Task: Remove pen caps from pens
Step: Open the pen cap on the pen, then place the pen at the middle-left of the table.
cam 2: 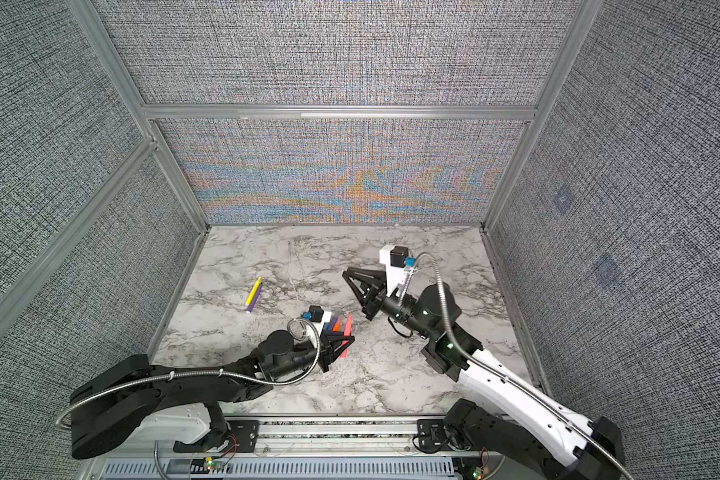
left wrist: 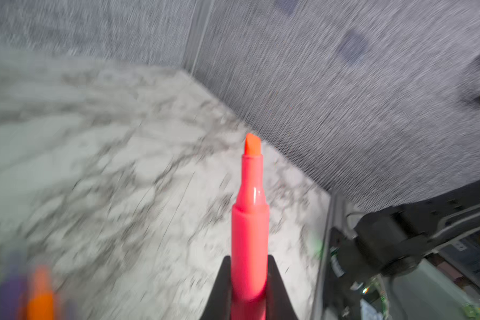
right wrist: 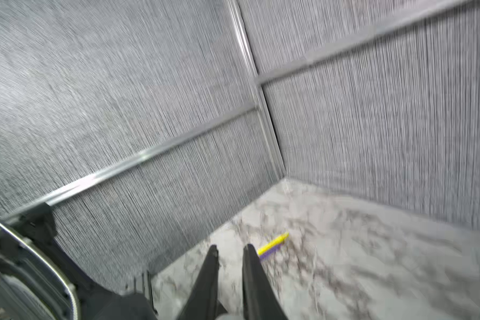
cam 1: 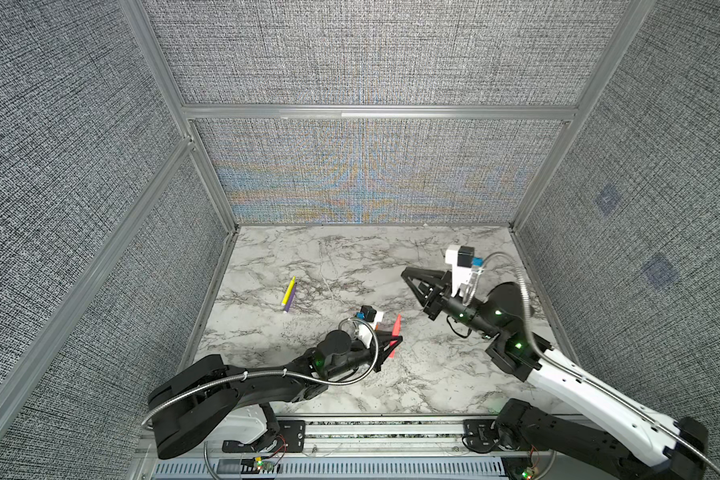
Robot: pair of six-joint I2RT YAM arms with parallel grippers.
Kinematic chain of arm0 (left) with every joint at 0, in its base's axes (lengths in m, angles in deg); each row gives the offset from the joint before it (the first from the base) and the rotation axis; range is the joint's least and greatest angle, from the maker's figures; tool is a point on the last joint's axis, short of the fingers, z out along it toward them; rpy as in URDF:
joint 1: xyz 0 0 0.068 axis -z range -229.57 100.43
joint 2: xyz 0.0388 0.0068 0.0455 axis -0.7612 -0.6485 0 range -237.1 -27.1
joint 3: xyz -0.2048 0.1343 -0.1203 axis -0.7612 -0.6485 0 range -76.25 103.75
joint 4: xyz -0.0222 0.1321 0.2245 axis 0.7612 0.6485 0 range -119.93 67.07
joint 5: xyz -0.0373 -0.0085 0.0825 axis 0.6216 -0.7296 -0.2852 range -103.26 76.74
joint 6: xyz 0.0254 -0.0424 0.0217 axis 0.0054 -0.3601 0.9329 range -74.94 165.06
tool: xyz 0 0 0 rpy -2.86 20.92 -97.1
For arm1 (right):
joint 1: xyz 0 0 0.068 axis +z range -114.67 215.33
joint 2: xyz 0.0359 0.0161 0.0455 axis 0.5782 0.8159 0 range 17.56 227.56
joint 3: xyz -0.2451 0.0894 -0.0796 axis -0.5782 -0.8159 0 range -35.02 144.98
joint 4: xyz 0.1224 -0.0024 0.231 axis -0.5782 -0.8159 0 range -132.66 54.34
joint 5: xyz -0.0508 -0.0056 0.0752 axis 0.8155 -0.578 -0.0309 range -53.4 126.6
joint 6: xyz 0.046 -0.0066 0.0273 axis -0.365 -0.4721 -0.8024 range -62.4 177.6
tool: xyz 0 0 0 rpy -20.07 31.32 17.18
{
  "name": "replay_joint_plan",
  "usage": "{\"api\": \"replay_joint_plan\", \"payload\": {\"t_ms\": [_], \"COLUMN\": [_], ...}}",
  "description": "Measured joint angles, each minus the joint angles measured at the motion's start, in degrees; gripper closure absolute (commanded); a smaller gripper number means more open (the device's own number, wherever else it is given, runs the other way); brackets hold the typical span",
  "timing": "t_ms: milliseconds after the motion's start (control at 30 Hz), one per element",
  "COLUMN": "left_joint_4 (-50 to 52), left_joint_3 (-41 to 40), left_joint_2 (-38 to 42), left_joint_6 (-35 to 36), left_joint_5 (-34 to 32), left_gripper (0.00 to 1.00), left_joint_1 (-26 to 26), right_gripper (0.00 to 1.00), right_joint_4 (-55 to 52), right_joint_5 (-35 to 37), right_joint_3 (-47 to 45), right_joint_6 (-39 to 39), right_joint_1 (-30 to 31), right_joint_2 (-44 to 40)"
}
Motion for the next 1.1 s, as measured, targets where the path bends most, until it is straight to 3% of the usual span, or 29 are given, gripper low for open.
{"api": "replay_joint_plan", "payload": {"t_ms": [133,267,433,533,767,1100], "left_joint_4": [0.3,4.9,25.4,38.0,58.7,68.8], "left_joint_3": [-0.5,-0.7,10.5,18.0,27.9,39.7], "left_joint_2": [-0.1,4.1,11.9,11.6,0.2,-18.3], "left_joint_6": [0.0,0.1,3.7,6.3,11.3,15.2], "left_joint_5": [-0.2,-3.3,-16.6,-22.8,-28.0,-28.4], "left_gripper": [1.0,1.0,1.0,0.99,0.99,0.98], "left_joint_1": [0.2,0.1,-2.0,-6.9,-19.6,-28.1], "right_gripper": [1.0,1.0,1.0,1.0,1.0,1.0], "right_joint_4": [-3.3,-12.7,-26.2,-33.2,-37.1,-37.0], "right_joint_5": [2.1,9.6,23.1,28.3,31.0,30.4], "right_joint_3": [6.5,11.6,9.0,2.3,-9.9,-13.2], "right_joint_6": [3.1,7.7,12.3,13.4,12.6,12.5], "right_joint_1": [-0.7,-2.4,-6.3,-9.1,-15.8,-18.1], "right_joint_2": [-1.1,-2.1,-2.6,-4.4,-9.4,-8.7]}}
